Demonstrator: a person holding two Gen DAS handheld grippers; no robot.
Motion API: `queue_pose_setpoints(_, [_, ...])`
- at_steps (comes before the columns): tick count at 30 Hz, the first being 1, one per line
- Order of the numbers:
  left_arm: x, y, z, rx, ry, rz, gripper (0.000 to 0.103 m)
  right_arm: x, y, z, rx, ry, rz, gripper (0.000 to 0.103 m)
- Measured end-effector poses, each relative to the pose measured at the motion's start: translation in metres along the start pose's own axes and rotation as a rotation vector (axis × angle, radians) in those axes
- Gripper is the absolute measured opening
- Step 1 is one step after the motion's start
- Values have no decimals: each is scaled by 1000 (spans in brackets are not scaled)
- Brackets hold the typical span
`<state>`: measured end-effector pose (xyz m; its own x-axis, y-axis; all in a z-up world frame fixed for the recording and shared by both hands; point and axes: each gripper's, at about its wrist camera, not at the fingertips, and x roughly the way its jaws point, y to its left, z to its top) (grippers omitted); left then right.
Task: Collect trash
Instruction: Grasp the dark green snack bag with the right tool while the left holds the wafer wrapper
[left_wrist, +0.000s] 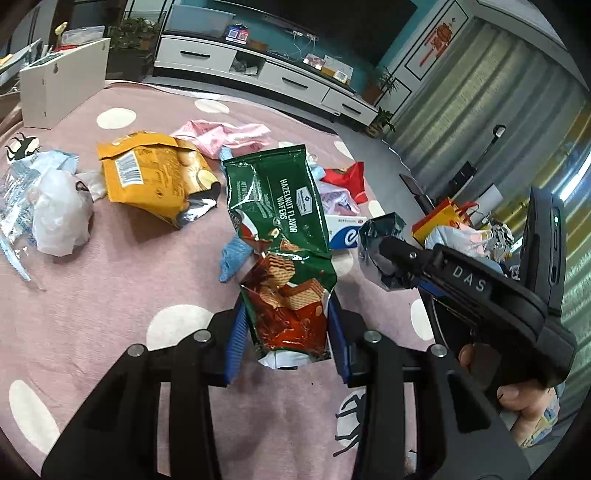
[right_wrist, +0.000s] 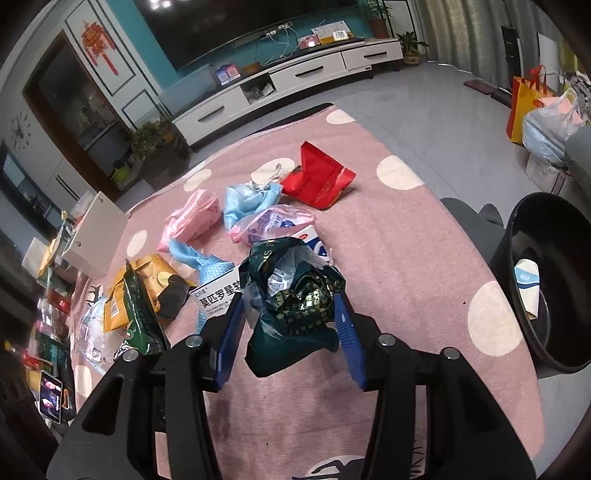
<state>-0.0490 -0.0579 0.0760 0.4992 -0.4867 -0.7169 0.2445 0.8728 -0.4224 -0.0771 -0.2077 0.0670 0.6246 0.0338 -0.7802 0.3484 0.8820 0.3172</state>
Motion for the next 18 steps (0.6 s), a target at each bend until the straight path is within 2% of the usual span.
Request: queue_pose_setpoints(18, [-7,-4,-1,-3,-21,5,40,-4,7,-3,-22,-19,-24,49])
